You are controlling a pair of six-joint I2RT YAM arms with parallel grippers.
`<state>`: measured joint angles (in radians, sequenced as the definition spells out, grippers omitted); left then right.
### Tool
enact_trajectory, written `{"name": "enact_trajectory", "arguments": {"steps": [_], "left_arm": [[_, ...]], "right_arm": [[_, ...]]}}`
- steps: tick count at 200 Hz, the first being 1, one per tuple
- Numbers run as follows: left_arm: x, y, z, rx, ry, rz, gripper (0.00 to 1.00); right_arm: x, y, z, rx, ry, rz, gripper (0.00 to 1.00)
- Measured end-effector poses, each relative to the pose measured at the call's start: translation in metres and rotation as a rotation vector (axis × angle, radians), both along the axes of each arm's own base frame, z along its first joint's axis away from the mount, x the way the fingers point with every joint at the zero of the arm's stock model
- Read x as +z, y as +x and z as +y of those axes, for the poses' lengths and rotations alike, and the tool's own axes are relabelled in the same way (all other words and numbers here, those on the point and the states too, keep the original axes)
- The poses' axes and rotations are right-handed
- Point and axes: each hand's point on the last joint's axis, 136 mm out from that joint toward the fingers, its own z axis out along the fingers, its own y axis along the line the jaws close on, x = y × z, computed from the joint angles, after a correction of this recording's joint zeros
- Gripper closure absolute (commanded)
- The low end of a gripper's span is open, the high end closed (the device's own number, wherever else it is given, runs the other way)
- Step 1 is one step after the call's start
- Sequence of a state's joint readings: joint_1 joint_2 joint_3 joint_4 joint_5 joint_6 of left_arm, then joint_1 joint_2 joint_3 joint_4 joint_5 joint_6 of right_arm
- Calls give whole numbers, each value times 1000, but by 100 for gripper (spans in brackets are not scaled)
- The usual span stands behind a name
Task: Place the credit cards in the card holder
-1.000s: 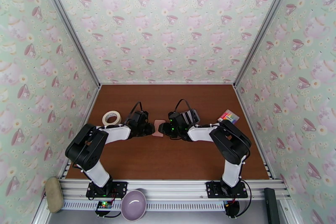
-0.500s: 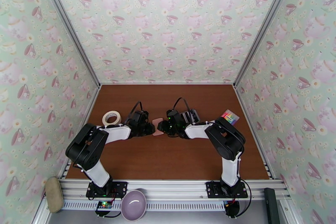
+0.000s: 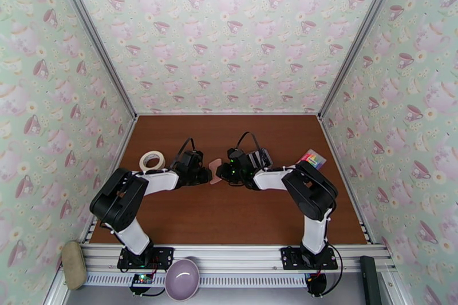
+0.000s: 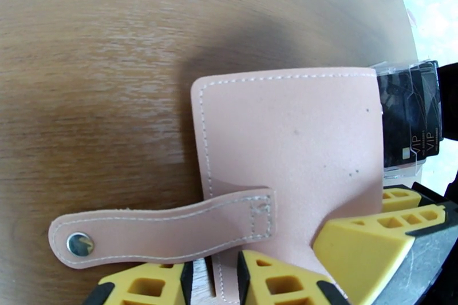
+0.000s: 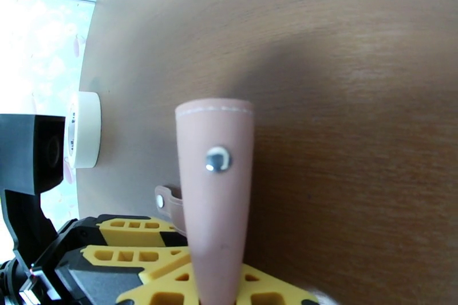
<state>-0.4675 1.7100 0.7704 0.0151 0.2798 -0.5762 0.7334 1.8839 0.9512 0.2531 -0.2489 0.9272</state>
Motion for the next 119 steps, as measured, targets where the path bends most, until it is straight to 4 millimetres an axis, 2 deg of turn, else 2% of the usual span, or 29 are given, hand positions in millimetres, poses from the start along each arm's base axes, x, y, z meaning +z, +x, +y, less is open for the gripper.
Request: {"name": "enact_trajectory", "arguments": {"steps": [16, 34, 64, 80, 98, 119], "left_arm": [[2, -2, 1, -2, -2, 8, 70], [9, -7, 10, 12, 2, 19, 67], [41, -7, 27, 40, -8, -28, 67], [53, -4, 37, 59, -13, -57, 66], [54, -6, 48, 78, -8, -63, 66], [43, -14, 60, 95, 8, -36, 66]], "right_arm": [[10, -2, -5, 0, -14, -11, 88], [32, -4, -10, -1, -35, -56, 88], [79, -7, -10, 18, -118, -172, 89], [97, -7, -7, 26, -201, -234, 89], [107, -11, -8, 33, -321, -288, 89], [111, -14, -20, 29, -512, -339, 89]]}}
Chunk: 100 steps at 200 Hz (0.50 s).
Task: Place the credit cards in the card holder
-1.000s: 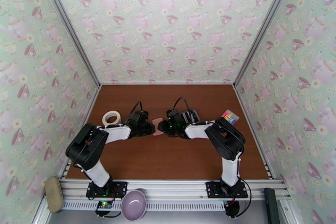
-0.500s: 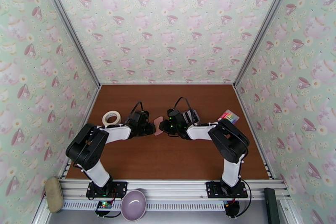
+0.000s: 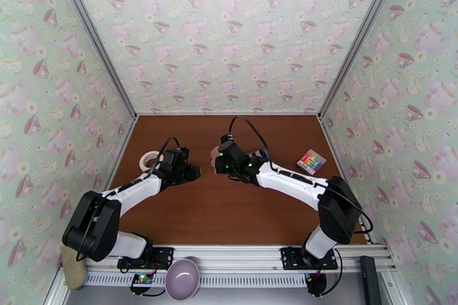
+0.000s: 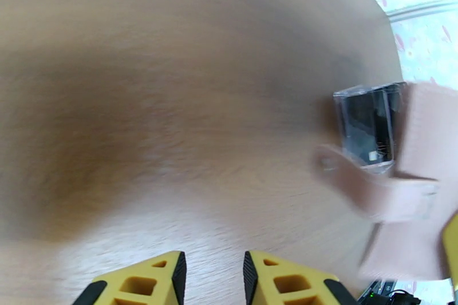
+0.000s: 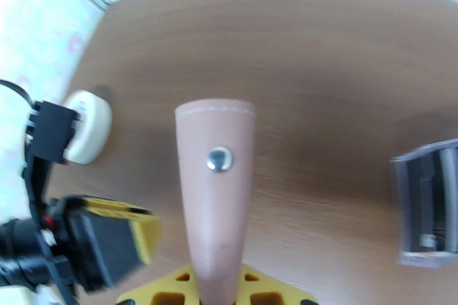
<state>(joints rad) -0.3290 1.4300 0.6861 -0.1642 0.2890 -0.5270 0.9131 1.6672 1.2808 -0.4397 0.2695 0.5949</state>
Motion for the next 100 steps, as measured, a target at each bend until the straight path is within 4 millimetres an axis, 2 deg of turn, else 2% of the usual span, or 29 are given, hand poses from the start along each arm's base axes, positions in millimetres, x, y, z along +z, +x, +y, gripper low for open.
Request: {"name": "enact_trajectory", "arguments": {"steps": [24, 51, 100], "left_arm": [[-13, -12, 6, 2, 13, 38, 66], [-22, -19, 10, 5, 17, 62, 66], [-30, -27, 11, 2, 15, 78, 66]], "right_arm": [[-6, 0, -16, -27, -217, -43, 89], [-25, 0, -29, -35, -462, -58, 88], [-71, -7, -23, 17, -781, -52, 88]]}}
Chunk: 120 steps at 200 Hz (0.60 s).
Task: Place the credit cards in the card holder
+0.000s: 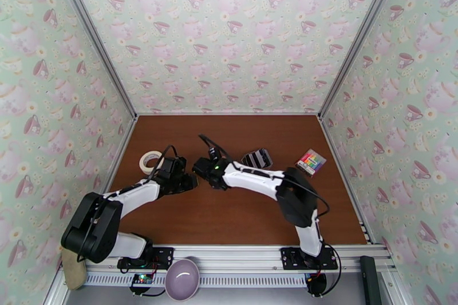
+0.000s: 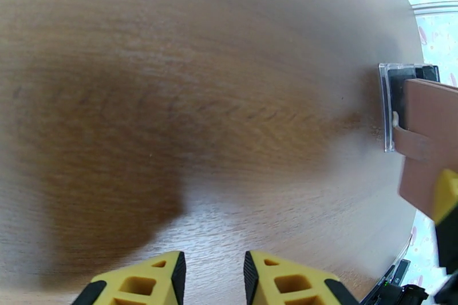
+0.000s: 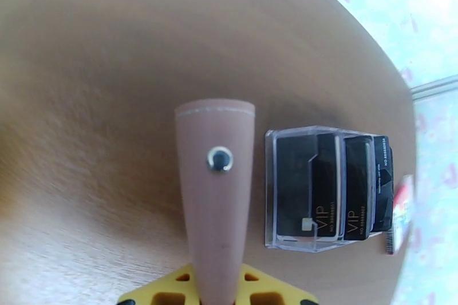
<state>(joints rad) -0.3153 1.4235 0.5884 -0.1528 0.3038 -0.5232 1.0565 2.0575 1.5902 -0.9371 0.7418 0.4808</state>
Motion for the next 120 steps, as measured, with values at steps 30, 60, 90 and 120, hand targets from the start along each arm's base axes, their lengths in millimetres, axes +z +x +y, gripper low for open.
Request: {"name": "enact_trajectory", "arguments": {"steps": [30, 60, 90, 120], "left_arm": [[0, -2, 2, 5, 0, -1, 66], [1, -5, 6, 15, -7, -20, 65], [-3, -12, 9, 28, -12, -16, 65], [-6, -16, 13, 43, -13, -5, 65]], "right_arm": [[-18, -5, 9, 29, -94, 21, 88], [-31, -13, 26, 64, -120, 29, 81], [-40, -26, 38, 90, -97, 64, 76], [-50, -34, 51, 100, -25, 118, 62]]}}
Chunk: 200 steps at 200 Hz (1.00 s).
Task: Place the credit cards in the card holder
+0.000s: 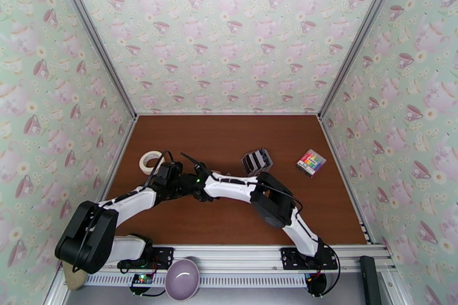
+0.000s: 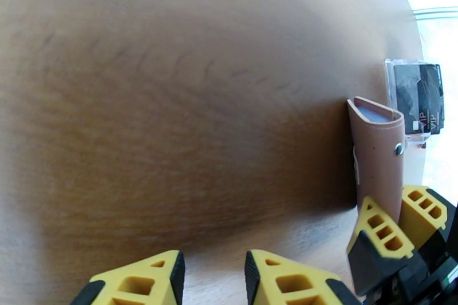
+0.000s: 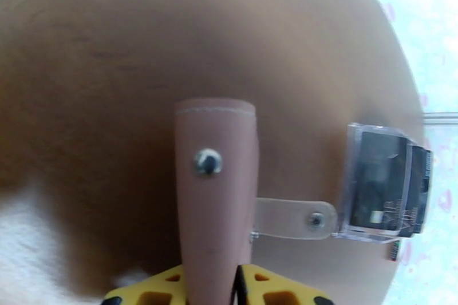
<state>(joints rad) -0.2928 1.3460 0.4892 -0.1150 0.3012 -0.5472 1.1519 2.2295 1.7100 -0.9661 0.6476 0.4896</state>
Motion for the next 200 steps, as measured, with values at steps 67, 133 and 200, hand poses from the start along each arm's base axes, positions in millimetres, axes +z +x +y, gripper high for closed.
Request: {"name": "enact_trajectory", "arguments": {"steps": [67, 133, 200], "left_arm": [[2, 2, 3, 13, -3, -5, 64], [22, 9, -23, -72, -25, -62, 62], [14, 6, -58, -169, -29, -36, 62]], "right_arm": [[-16, -11, 16, 8, 118, 89, 49], [8, -18, 20, 19, 237, 122, 43], [69, 3, -13, -29, 394, 61, 59]]}}
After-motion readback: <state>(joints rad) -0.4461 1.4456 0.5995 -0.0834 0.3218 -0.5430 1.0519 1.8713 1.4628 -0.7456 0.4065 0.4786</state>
